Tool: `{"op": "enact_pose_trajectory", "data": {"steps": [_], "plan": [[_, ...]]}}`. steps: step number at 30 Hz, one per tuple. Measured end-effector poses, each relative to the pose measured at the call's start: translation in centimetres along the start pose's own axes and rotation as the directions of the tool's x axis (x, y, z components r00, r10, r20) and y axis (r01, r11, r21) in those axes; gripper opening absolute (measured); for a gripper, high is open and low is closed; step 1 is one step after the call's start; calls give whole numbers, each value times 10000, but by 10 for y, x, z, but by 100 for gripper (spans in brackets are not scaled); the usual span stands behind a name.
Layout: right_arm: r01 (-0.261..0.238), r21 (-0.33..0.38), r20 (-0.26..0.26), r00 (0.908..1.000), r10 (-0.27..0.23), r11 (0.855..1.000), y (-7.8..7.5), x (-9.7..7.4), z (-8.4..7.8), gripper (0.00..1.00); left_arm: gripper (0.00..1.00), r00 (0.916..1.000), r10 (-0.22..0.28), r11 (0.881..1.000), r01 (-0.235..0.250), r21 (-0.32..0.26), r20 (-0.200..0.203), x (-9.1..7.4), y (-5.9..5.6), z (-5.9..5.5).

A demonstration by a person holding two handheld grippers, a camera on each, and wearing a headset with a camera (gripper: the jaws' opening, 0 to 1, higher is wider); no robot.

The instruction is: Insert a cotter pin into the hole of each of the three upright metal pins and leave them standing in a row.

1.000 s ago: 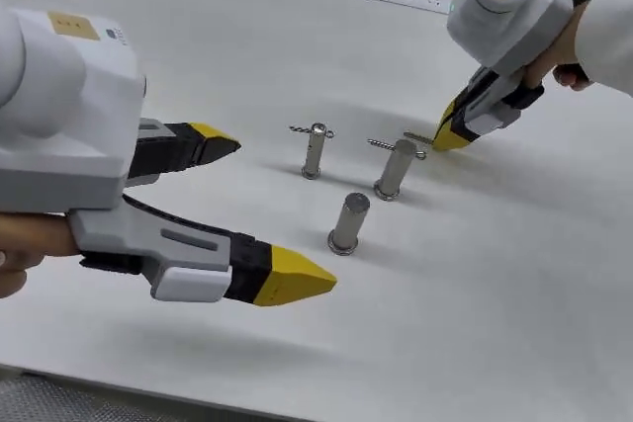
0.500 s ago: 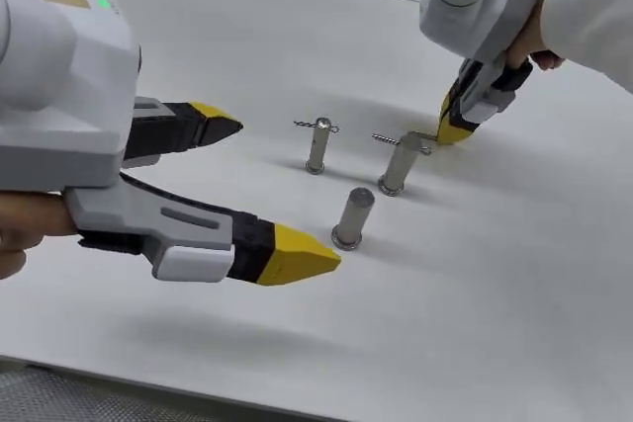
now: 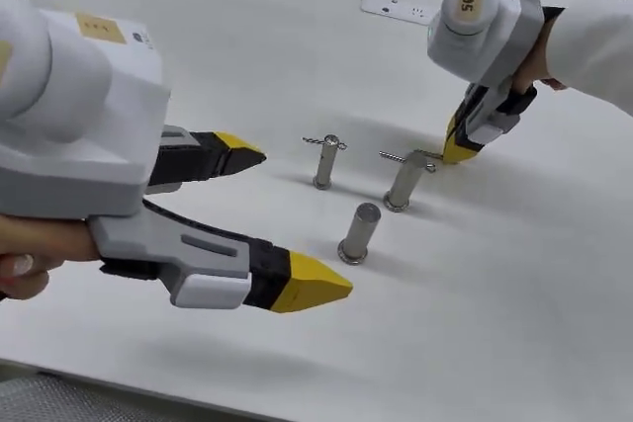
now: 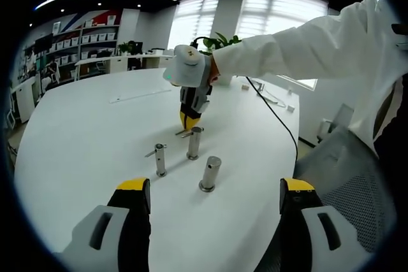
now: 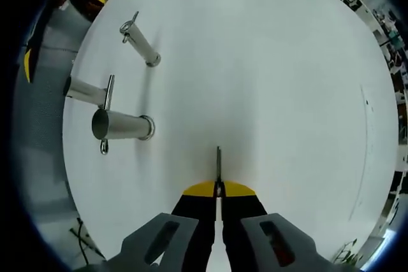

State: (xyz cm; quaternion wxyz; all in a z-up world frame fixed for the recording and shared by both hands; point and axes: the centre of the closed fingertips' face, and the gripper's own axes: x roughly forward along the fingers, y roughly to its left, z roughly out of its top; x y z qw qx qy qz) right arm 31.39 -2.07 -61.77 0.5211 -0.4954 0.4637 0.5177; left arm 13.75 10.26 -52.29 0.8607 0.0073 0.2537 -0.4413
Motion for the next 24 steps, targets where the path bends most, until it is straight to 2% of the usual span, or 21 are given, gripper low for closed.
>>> {"op": "enact_pose_trajectory", "data": {"steps": [4, 10, 13, 15, 17, 19, 23, 24], "plan": [[58, 211, 106, 9999, -60, 9998, 6, -7, -4, 0, 80, 10000, -73, 9994, 71, 349, 38, 0, -6, 4], [426, 162, 780, 9960, -437, 9990, 14, -30, -3, 0, 80, 9999, -60, 9993, 56, 381, 110, 1, -7, 12], [446, 232, 1122, 9926, -470, 9987, 21, -39, -2, 0, 79, 9999, -64, 9991, 60, 423, 94, 3, -11, 15], [111, 390, 1576, 9874, -171, 9992, 37, -45, 0, 0, 78, 10000, -60, 9989, 58, 475, 35, 5, -12, 15], [171, 475, 1743, 9844, -252, 9987, 43, -50, -1, 0, 77, 10000, -50, 9986, 51, 518, -8, 5, -12, 16], [291, 574, 2017, 9786, -402, 9979, 49, -57, -1, 0, 76, 10000, -21, 9985, 20, 546, 6, 8, -16, 20], [369, 730, 2307, 9716, -529, 9966, 66, -67, -2, 0, 74, 10000, -49, 9983, 46, 584, 51, 7, -16, 23], [364, 746, 2374, 9700, -532, 9965, 70, -69, -2, 0, 73, 9999, -73, 9986, 70, 527, 71, 6, -12, 23]]}}
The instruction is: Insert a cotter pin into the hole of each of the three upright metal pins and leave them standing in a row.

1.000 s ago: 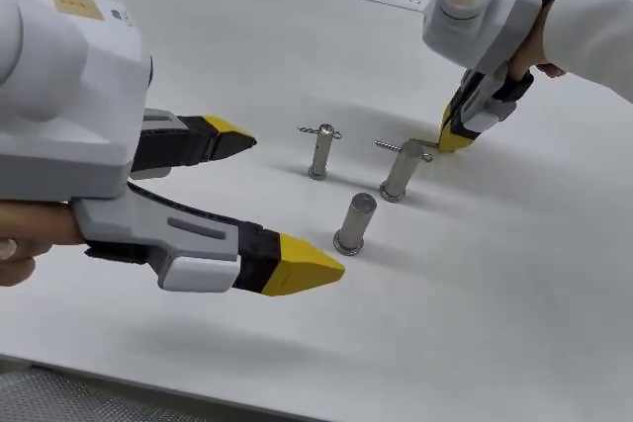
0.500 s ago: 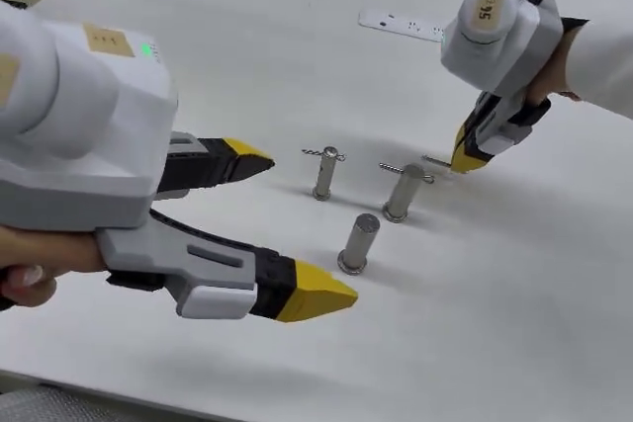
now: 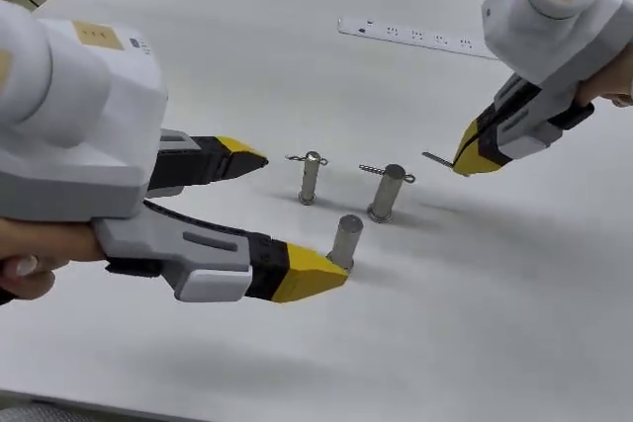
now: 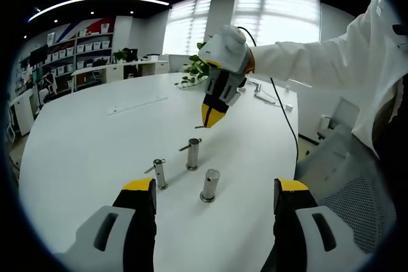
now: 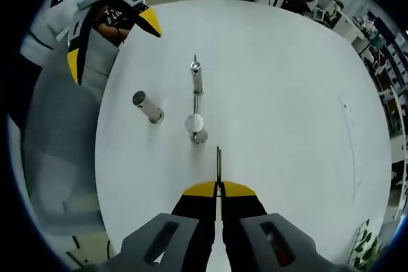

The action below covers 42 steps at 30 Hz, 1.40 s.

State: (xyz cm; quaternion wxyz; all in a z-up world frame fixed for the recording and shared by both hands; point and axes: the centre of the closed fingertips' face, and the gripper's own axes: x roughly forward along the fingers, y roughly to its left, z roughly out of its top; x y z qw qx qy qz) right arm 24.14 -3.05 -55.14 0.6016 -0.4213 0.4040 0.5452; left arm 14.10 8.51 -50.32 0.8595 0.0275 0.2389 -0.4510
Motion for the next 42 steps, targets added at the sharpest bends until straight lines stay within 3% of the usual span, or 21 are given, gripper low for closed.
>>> {"op": "enact_pose_trajectory", "data": {"steps": [10, 14, 15, 16, 19, 22, 29, 34, 37, 42], "plan": [[665, -189, 844, 9943, -646, 9976, 30, -21, 8, 0, 63, 9999, -105, 9996, 108, -269, 110, 3, 10, 4], [1000, -325, 1195, 9882, -955, 9945, 37, -26, 18, 0, 60, 9998, -145, 9994, 149, -319, 133, 7, 14, 7], [1054, -368, 1305, 9864, -998, 9937, 27, -24, 18, 0, 59, 9998, -151, 9992, 156, -362, 150, 8, 15, 9], [1113, -361, 1414, 9843, -1052, 9931, 27, -25, 20, 0, 57, 9997, -182, 9992, 188, -353, 172, 9, 16, 10], [1419, -431, 1691, 9766, -1328, 9889, 35, -30, 28, 0, 53, 9995, -204, 9991, 213, -369, 262, 12, 17, 15], [1780, -475, 1978, 9662, -1655, 9829, 28, -34, 33, 0, 50, 9988, -257, 9986, 276, -450, 411, 16, 15, 21], [2572, -477, 2569, 9370, -2369, 9652, 37, -44, 40, 0, 40, 9973, -439, 9963, 482, -717, 594, 25, 15, 32], [2780, -389, 2864, 9233, -2558, 9598, 44, -43, 41, 0, 29, 9938, -518, 9888, 648, -1347, 983, 32, 12, 46], [2899, -389, 2894, 9192, -2669, 9563, 44, -39, 39, 0, 28, 9946, -559, 9893, 671, -1299, 879, 39, 12, 48], [3184, -351, 3124, 9039, -2922, 9473, 50, -39, 43, 0, 25, 9939, -831, 9845, 930, -1485, 722, 46, 8, 49]]}}
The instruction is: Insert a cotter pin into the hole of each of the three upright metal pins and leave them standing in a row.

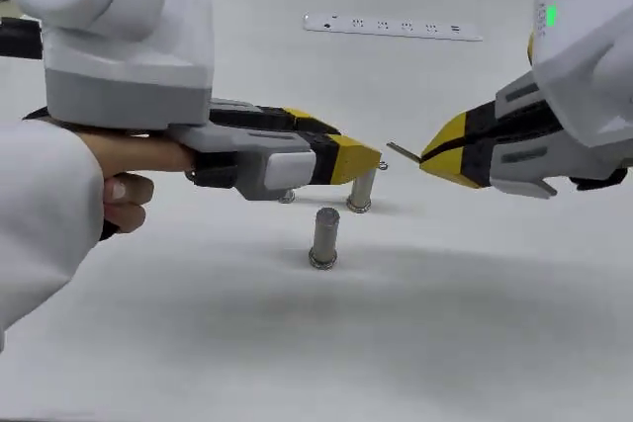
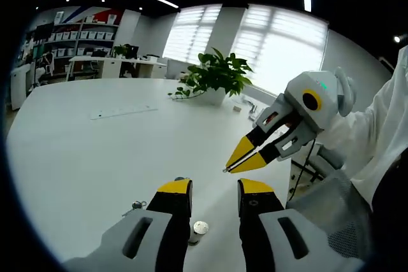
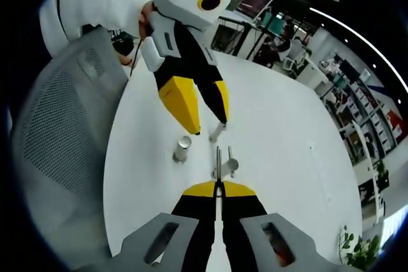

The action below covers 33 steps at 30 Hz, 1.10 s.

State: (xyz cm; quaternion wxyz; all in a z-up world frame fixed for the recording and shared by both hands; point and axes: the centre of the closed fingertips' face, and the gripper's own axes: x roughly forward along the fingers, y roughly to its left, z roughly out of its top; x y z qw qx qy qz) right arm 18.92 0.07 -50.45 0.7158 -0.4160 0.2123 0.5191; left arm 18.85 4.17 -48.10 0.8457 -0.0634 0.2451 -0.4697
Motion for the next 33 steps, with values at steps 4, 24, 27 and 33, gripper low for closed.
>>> {"op": "enact_pose_trajectory", "data": {"steps": [4, 24, 27, 33], "plan": [[0, -106, 82, 10000, 0, 9999, 6, 3, 2, 0, 18, 9997, -66, 10000, 67, 39, -248, 7, 0, -4], [77, -255, 447, 9990, -65, 9996, 13, -1, 15, 0, 9, 9968, -683, 9975, 676, -180, -404, 22, -17, -4], [93, -293, 466, 9989, -79, 9995, 12, -2, 16, 0, 6, 9961, -762, 9969, 753, -215, -446, 22, -19, -4], [156, -356, 477, 9988, -139, 9992, 11, -2, 18, 0, 5, 9955, -786, 9967, 773, -249, -533, 24, -20, -5]]}}
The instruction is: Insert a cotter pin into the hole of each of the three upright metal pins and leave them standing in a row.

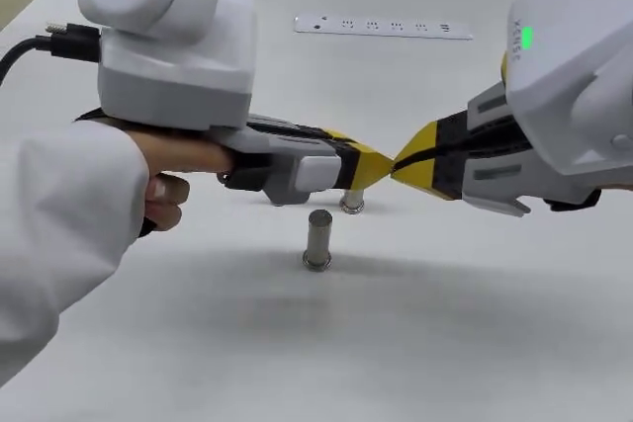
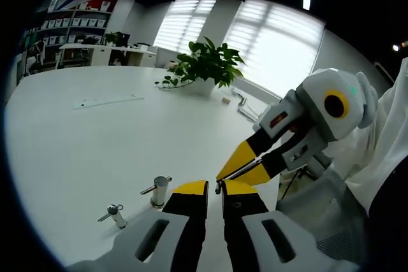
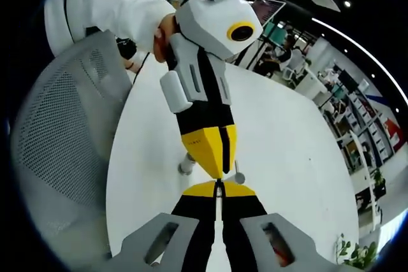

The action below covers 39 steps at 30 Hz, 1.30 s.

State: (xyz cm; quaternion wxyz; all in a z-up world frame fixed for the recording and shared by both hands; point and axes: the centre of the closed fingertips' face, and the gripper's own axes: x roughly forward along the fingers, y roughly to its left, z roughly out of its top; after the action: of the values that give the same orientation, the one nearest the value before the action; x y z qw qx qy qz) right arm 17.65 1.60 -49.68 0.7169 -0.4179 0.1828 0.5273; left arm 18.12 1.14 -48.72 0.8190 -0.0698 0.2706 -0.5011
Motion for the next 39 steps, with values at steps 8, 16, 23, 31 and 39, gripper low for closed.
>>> {"op": "enact_pose_trajectory", "data": {"steps": [8, 16, 23, 31, 39], "plan": [[20, -90, -33, 10000, -20, 10000, -1, 0, 1, 0, 2, 9999, -100, 9999, 100, -75, -5, -1, 1, 1], [103, -261, -37, 9999, -104, 9996, -1, -1, 2, 0, 0, 9998, -169, 9998, 169, -84, 49, -2, 1, 2], [169, -359, -8, 9999, -170, 9992, -2, -1, 3, 0, 0, 9998, -205, 9995, 206, -239, 47, -2, -2, 1], [87, -294, 76, 9999, -85, 9995, 2, 0, 5, 0, 0, 9992, -369, 9955, 354, -883, -158, -6, -3, -3], [60, -240, 126, 9999, -57, 9997, 2, 0, 5, 0, 0, 9995, -258, 9967, 241, -771, -208, -7, -5, -4]]}}
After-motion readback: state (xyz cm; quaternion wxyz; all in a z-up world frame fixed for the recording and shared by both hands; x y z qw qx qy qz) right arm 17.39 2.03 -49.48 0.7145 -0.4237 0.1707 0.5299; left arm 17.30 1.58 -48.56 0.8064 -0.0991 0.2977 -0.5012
